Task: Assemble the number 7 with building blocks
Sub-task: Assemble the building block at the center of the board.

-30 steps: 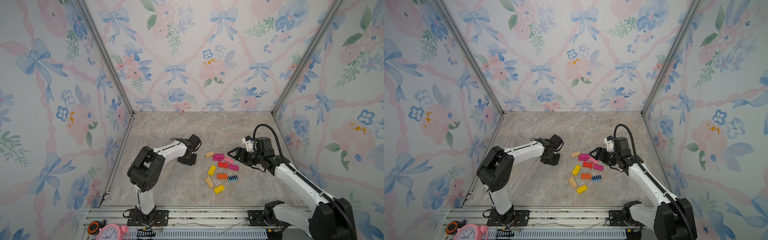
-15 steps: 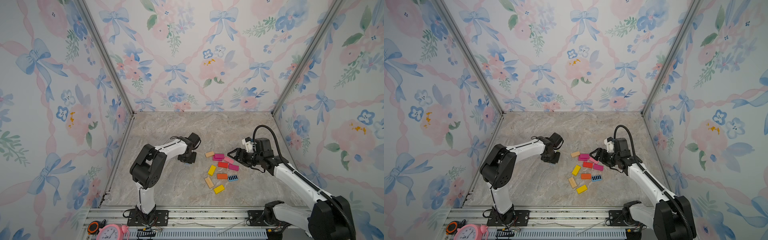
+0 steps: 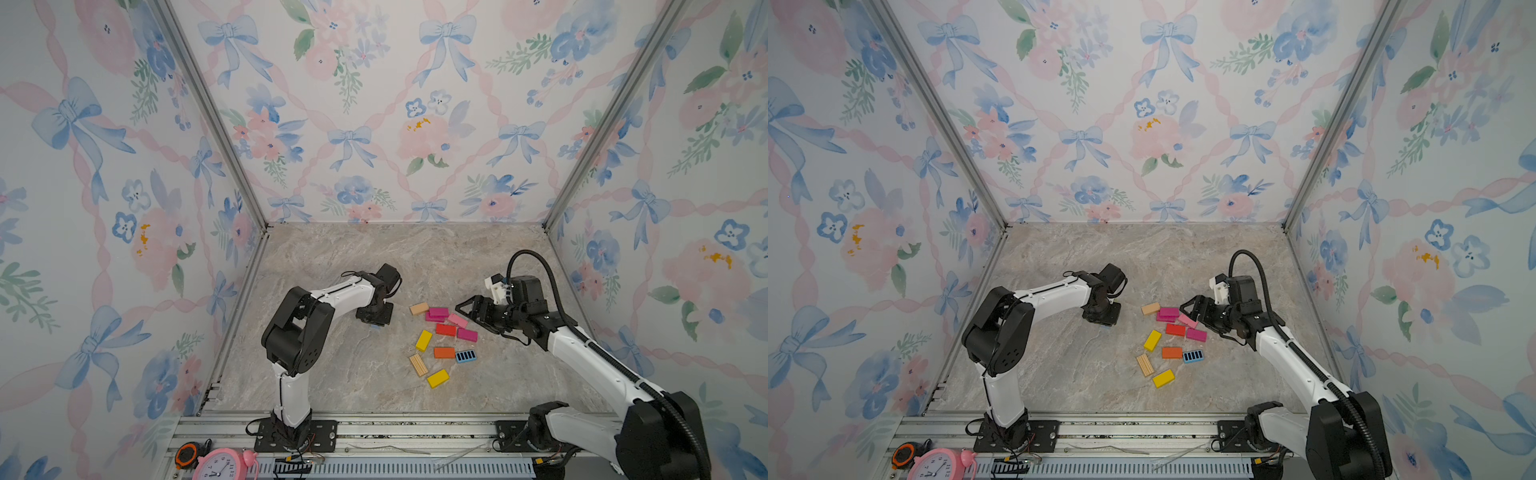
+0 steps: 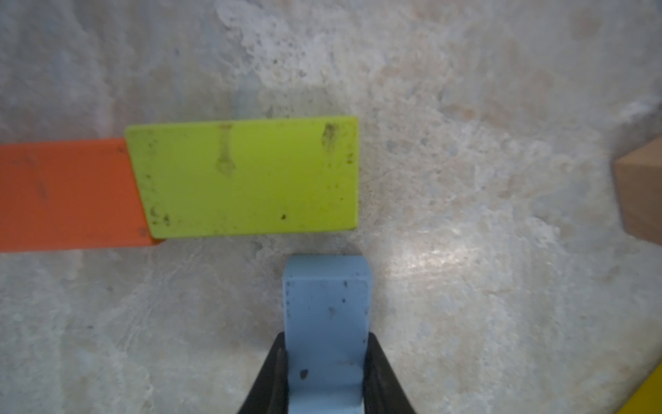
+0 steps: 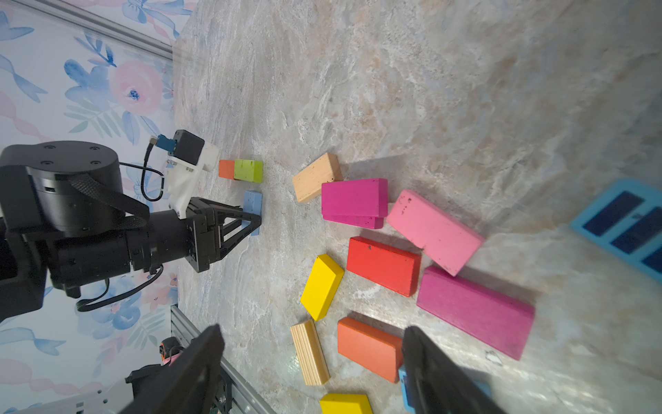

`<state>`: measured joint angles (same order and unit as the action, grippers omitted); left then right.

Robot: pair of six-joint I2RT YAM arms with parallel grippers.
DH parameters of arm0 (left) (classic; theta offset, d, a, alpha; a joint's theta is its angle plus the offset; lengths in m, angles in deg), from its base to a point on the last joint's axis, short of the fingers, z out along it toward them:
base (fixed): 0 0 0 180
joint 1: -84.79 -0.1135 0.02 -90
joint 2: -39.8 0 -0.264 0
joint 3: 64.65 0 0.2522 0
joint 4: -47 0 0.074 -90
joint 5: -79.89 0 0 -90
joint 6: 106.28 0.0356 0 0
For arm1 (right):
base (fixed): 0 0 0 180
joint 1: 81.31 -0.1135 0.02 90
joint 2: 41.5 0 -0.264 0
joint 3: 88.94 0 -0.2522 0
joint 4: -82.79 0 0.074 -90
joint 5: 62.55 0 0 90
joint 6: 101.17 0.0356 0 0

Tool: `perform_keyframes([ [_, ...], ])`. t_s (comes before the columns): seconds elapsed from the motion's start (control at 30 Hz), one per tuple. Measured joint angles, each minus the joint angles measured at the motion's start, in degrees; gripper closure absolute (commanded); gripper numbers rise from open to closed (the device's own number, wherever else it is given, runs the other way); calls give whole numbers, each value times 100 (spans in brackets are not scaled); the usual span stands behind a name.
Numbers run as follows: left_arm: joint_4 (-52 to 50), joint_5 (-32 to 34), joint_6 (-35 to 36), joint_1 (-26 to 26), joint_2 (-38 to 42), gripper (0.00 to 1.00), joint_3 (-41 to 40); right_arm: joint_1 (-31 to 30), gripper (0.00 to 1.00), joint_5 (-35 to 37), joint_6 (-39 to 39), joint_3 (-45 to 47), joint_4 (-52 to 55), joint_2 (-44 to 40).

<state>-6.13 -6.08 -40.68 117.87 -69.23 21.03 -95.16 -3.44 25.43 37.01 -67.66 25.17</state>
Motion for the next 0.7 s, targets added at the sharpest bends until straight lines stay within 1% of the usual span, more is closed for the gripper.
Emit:
perform_keyframes([
  [0.5, -13, -4, 42, -68, -70, 91, 96, -2, 19, 0, 48, 109, -20, -11],
  [0.57, -15, -2, 42, -68, -70, 88, 96, 0, 19, 0, 48, 127, -20, -20],
  [0.7, -17, -4, 42, -68, -70, 73, 96, -2, 19, 0, 50, 133, -26, -35],
])
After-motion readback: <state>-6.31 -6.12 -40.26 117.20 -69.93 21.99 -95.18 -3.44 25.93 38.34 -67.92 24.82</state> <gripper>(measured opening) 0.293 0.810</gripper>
